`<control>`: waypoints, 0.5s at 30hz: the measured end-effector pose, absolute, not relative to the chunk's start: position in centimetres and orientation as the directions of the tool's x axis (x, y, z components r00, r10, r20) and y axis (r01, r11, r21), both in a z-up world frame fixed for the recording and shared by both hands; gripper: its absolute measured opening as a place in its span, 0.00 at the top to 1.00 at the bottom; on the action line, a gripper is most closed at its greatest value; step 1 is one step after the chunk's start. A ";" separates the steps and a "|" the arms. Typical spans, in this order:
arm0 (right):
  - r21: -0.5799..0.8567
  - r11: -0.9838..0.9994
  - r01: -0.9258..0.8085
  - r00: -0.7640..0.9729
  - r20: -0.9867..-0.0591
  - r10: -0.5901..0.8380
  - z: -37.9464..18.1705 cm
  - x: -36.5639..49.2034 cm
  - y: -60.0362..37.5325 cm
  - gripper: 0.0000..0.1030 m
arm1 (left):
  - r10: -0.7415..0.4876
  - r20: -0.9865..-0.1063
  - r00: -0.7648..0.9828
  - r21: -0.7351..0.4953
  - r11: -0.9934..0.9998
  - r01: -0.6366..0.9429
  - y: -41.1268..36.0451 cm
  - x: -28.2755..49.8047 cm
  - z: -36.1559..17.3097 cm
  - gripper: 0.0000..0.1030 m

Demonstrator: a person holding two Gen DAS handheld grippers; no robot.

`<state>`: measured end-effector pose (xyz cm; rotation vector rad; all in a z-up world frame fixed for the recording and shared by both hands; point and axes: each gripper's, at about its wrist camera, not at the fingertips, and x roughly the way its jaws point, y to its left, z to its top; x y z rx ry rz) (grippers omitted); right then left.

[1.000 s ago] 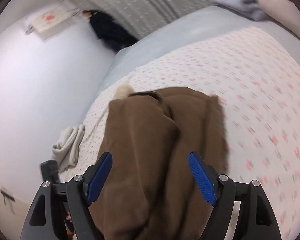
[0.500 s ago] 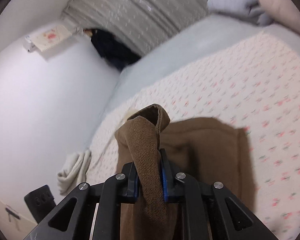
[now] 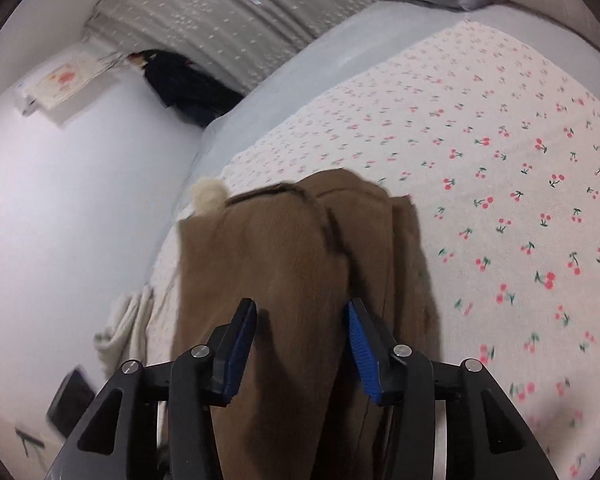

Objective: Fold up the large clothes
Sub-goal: 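Smooth the folded coat flat with both open tools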

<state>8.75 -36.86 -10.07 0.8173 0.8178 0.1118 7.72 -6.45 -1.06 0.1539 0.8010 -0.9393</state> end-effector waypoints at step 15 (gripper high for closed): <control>0.767 0.633 0.106 0.619 -0.550 0.561 -11.7 0.7 -31.3 0.87 | -0.698 -0.638 0.325 -0.260 0.593 0.762 -4.7 6.6 -0.4 0.15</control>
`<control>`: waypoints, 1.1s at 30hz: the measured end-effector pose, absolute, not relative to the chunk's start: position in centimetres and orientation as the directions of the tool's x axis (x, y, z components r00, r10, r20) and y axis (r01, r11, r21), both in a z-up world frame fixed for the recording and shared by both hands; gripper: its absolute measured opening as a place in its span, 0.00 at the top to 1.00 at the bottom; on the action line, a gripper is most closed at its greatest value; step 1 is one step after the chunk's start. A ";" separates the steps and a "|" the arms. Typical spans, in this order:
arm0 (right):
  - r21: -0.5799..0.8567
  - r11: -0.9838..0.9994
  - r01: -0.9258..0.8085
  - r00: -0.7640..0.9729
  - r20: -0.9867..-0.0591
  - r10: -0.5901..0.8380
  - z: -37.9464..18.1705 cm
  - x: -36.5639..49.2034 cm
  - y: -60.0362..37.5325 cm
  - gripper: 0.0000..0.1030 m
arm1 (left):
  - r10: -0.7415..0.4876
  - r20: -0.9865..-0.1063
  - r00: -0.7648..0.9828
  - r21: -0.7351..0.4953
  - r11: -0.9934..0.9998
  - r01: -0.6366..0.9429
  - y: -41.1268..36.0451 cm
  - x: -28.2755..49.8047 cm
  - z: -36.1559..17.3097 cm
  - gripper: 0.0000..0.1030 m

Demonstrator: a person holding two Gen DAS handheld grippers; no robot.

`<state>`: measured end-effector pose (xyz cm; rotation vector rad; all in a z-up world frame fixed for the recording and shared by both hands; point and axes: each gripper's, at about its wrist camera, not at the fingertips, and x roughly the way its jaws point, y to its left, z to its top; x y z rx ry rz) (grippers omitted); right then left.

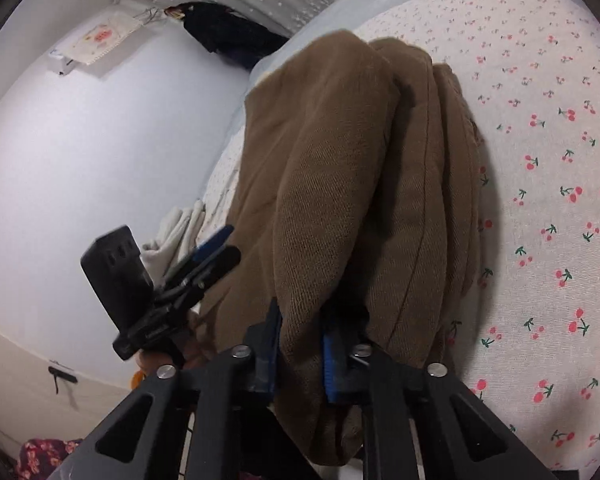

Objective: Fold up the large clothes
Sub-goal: 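Smooth the folded coat flat with both open tools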

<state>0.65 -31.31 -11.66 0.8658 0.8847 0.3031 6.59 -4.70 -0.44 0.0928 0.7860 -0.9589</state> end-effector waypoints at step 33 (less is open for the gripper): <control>0.285 0.930 0.232 0.691 -0.721 0.049 -14.6 1.3 -26.2 0.50 | -0.632 -0.666 0.397 -0.038 0.561 0.827 -4.2 -1.6 -1.3 0.18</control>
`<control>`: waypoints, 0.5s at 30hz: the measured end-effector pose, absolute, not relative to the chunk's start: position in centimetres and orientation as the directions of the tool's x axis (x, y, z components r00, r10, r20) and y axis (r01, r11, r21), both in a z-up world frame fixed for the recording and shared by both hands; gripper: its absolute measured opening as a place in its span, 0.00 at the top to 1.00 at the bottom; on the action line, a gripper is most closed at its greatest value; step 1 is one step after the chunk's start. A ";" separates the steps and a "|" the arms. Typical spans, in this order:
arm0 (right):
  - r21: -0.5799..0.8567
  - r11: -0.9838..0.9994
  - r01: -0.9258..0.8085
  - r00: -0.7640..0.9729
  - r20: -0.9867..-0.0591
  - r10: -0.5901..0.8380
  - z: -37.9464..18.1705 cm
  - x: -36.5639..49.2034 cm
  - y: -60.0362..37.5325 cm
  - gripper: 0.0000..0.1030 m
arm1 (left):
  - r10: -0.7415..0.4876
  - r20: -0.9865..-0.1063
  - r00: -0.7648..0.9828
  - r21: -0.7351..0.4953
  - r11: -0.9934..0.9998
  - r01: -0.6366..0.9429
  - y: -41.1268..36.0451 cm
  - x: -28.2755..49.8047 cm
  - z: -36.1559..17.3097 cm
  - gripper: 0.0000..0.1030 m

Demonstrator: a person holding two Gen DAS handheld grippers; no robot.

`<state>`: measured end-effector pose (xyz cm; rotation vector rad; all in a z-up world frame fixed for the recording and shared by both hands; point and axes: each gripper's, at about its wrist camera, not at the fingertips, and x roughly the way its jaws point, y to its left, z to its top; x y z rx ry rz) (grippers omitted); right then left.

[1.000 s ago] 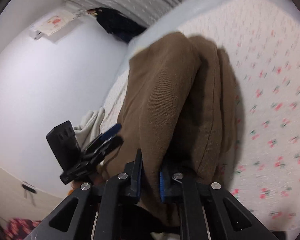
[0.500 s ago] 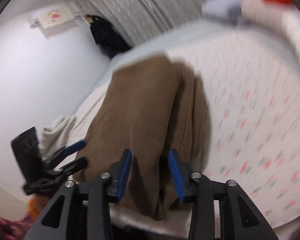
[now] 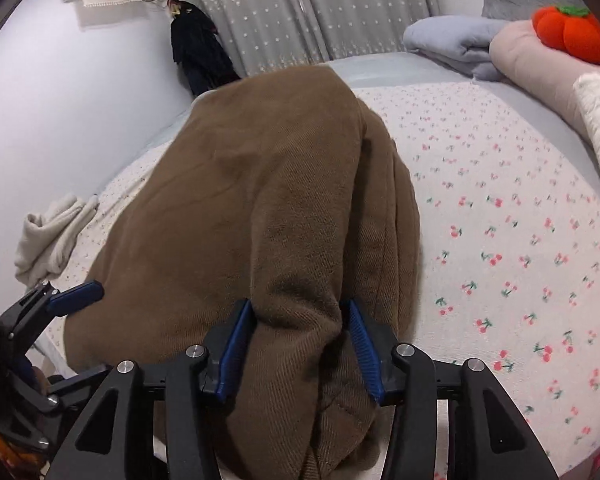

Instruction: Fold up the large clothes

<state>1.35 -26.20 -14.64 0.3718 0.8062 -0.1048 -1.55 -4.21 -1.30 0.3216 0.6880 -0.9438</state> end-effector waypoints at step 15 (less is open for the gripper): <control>0.118 0.935 0.334 0.648 -0.749 -0.138 -8.5 -1.5 -22.4 0.22 | -0.501 -0.743 0.444 -0.229 0.813 0.535 1.3 0.5 2.3 0.17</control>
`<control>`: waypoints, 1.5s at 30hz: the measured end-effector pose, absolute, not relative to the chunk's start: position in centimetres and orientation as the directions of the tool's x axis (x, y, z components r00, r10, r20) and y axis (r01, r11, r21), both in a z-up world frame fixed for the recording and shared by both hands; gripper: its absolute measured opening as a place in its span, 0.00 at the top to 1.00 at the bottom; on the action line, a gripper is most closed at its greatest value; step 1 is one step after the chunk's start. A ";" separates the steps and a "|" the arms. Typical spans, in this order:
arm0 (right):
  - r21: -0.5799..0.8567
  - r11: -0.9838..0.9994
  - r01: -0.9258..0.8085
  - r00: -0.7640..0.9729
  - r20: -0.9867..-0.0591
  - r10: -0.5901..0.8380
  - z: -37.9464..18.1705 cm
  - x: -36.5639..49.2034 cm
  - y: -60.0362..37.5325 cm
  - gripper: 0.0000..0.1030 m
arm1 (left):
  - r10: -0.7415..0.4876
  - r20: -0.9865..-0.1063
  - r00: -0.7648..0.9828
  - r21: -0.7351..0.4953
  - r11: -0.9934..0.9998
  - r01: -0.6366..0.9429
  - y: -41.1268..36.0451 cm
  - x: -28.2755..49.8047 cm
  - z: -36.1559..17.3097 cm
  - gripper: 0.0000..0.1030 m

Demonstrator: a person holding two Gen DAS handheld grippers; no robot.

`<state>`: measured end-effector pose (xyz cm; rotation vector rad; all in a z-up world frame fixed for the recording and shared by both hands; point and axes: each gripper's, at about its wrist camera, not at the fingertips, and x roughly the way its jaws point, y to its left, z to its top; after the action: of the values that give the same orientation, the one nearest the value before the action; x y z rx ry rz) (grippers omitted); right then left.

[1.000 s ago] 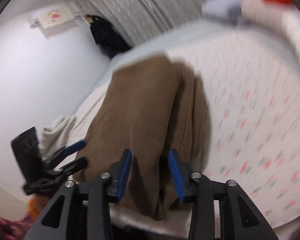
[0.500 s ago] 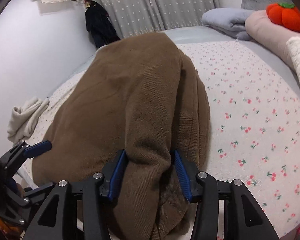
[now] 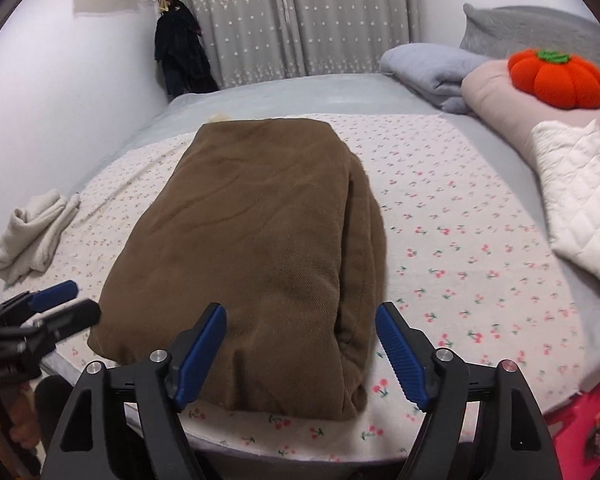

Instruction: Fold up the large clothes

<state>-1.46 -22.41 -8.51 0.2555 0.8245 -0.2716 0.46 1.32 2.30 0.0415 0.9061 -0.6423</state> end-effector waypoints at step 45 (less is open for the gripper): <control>-0.020 0.927 0.375 0.518 -0.825 -0.228 -7.4 -5.1 -18.5 0.17 | -0.205 -0.842 0.500 0.015 0.916 0.401 -0.1 -5.5 2.9 0.01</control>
<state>-5.10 -18.47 -7.40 0.1681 0.9612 -0.3639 -5.50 -0.12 2.90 0.2203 0.9826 -0.3702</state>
